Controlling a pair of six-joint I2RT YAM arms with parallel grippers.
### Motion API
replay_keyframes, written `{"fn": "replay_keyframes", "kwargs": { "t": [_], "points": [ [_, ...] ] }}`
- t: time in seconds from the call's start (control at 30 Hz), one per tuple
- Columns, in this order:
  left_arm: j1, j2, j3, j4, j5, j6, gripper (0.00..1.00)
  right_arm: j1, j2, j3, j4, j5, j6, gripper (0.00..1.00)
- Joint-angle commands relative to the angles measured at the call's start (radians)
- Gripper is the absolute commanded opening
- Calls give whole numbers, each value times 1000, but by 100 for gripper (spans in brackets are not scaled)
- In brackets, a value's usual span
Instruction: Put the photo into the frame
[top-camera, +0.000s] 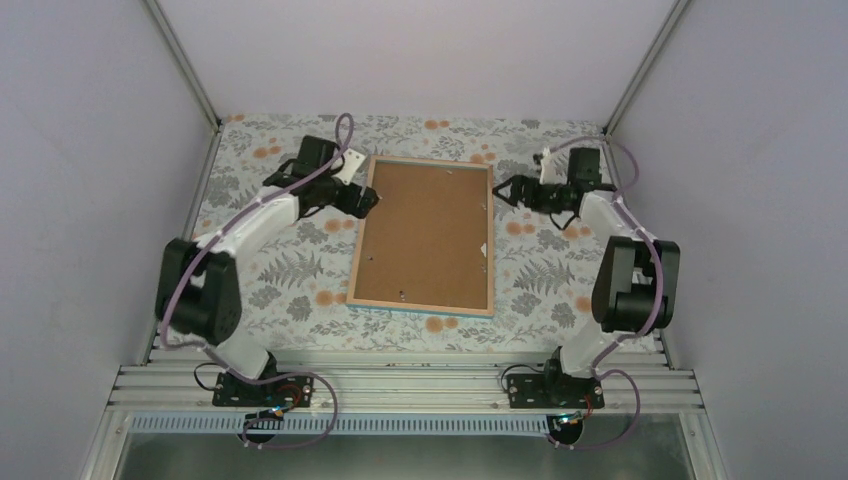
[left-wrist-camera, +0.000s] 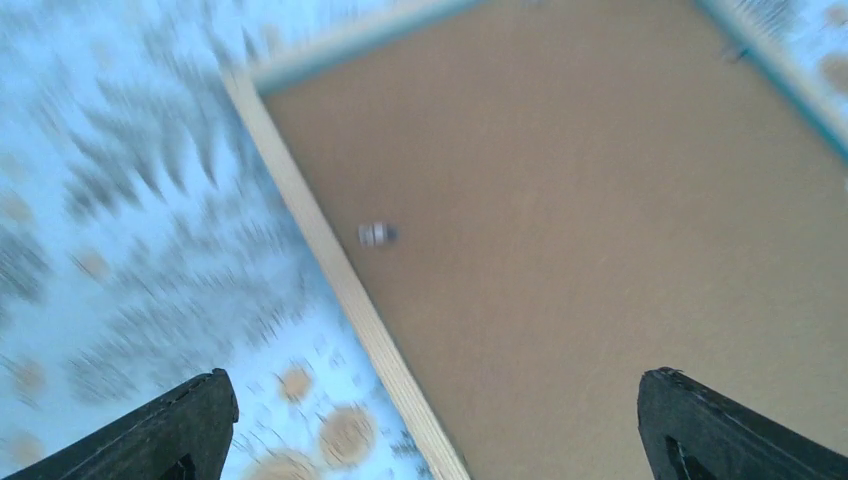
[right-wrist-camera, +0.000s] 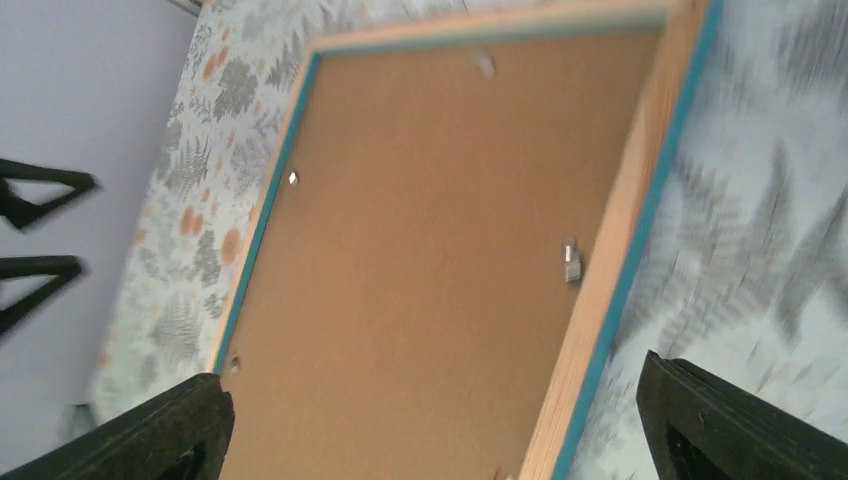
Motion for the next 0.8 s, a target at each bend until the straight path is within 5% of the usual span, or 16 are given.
{"fn": "replay_keyframes", "kwargs": {
  "t": [0.0, 0.13, 0.23, 0.37, 0.57, 0.77],
  "points": [
    [2, -185, -42, 93, 29, 206, 100, 50, -110, 138, -59, 128, -237, 100],
    [3, -378, -170, 203, 86, 383, 100, 68, -220, 161, 23, 67, -351, 100],
    [4, -384, -192, 153, 181, 485, 100, 62, -250, 102, 145, 47, -238, 100],
    [-2, -299, -160, -64, 353, 664, 100, 124, -82, 245, -158, -318, -327, 100],
    [-152, -407, -381, -70, 435, 1030, 100, 320, 49, 116, -294, -446, -395, 100],
    [-274, -268, -391, -53, 389, 1095, 100, 449, 227, 102, -317, -457, -438, 100]
  ]
}}
